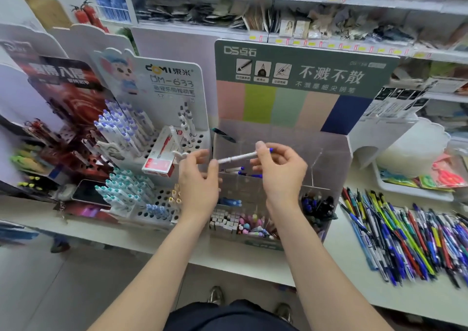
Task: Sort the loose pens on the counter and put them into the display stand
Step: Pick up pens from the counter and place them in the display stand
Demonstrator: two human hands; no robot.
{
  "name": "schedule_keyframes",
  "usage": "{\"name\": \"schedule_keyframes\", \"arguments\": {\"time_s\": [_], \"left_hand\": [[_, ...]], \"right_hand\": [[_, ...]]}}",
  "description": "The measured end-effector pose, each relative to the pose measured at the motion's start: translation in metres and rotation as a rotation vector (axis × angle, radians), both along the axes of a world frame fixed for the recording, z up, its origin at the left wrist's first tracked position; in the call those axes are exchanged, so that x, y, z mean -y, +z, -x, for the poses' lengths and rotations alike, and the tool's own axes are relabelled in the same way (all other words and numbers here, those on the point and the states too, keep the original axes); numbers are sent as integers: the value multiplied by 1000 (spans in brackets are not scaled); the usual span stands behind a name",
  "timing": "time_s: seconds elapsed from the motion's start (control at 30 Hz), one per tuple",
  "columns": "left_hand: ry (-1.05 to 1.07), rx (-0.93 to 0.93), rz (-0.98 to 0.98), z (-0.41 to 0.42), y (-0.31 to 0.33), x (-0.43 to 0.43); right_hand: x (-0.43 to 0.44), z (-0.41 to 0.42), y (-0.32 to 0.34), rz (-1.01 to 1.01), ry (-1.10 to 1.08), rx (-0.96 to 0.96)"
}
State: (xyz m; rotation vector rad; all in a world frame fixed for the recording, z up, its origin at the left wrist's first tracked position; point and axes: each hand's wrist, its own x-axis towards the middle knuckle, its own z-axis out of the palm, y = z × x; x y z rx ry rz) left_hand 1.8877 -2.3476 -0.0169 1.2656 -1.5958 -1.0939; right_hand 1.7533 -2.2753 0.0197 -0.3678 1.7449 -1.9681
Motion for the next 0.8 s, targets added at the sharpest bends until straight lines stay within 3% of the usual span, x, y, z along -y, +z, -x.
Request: {"name": "schedule_keyframes", "arguments": {"time_s": [0.13,0.27,0.33,0.43,0.53,0.8], "left_hand": [[-62,225,167,-7,-11,2],[-144,307,237,-8,-16,-1],[-191,319,257,-7,-19,-5],[-255,330,282,0,-16,-15],[-375,336,246,18,-11,-33],[-1090,430,42,96,-6,-128]], "right_hand": [[10,-1,-18,-61,-44,-560],[21,-11,-51,-294,180,-1053],[16,-15,-62,-416,215,-1166],[-5,-10,-58,-420,217,-1149],[-40,7,-47,-305,192,-974],[-166,89,-51,-429,-131,-506]]}}
